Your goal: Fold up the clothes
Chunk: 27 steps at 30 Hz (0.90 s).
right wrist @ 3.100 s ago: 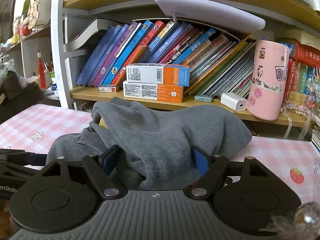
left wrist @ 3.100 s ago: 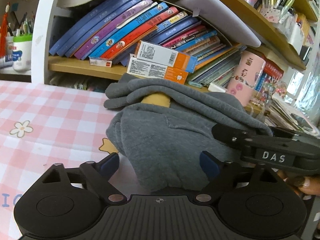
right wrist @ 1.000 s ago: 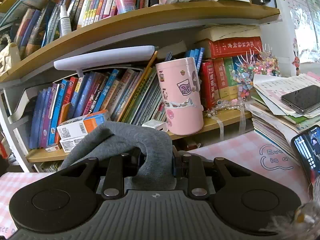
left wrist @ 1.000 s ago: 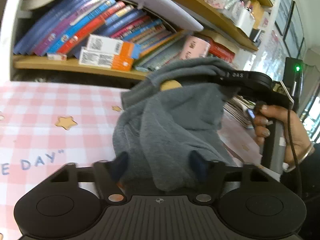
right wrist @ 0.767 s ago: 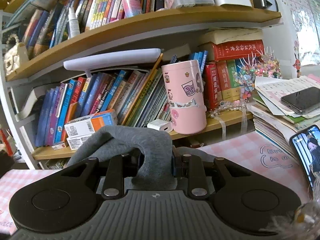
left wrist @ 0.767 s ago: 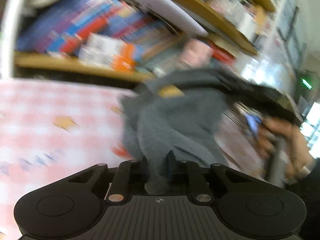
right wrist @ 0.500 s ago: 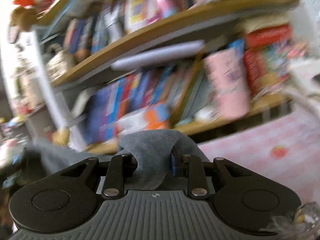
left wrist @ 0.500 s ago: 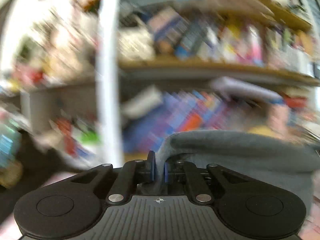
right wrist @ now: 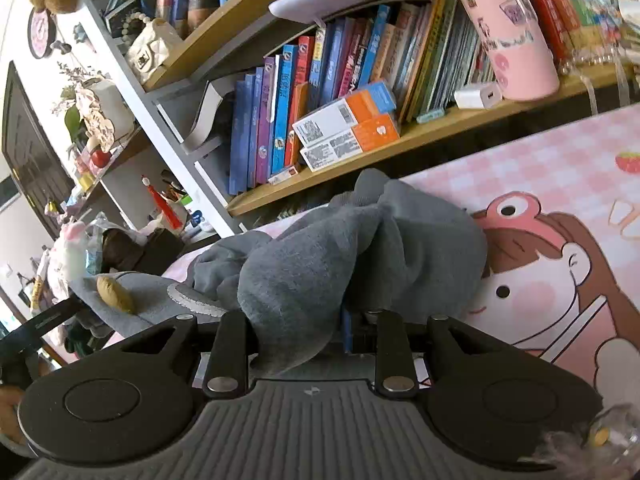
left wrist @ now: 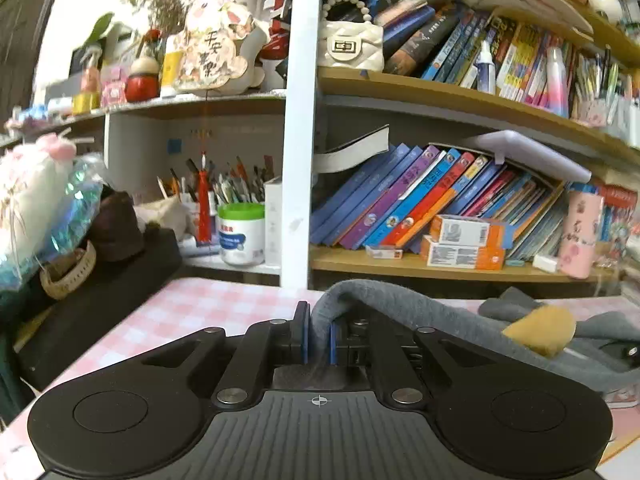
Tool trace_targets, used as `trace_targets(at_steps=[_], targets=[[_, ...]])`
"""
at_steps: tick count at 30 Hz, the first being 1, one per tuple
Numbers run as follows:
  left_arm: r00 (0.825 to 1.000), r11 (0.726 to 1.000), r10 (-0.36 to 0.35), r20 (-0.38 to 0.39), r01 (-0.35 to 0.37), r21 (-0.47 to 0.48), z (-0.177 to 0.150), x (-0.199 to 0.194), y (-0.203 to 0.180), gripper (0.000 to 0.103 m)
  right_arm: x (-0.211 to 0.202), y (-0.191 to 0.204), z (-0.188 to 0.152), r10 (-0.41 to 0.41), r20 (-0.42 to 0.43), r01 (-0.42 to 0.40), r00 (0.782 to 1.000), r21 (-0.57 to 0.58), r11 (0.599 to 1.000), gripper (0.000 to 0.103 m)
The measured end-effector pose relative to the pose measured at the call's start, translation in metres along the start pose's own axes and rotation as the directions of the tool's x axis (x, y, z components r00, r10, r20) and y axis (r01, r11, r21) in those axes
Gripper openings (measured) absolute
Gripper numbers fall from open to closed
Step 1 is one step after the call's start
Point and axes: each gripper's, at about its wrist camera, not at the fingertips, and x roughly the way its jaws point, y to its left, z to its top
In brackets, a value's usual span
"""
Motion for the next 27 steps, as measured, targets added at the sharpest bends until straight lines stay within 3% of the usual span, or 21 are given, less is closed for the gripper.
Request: trace_targets(at_steps=[14, 19, 27], targets=[[0.994, 0.998, -0.047, -0.096, 0.051, 0.043, -0.015, -0.026, 0.012, 0.01, -0.008, 0.005, -0.007, -0.018, 0.002, 0.018, 1.0, -0.021, 1.0, 0.025], [0.983, 0.989, -0.048, -0.179, 0.072, 0.133, -0.03, -0.036, 0.007, 0.011, -0.017, 0.008, -0.017, -0.036, 0.001, 0.036, 0.999, -0.033, 0.999, 0.028], [0.96, 0.974, -0.091, -0.264, 0.14, 0.176, -0.049, -0.058, 0.01, 0.015, -0.026, 0.009, -0.036, -0.048, -0.02, 0.047, 0.999, -0.037, 0.998, 0.028]])
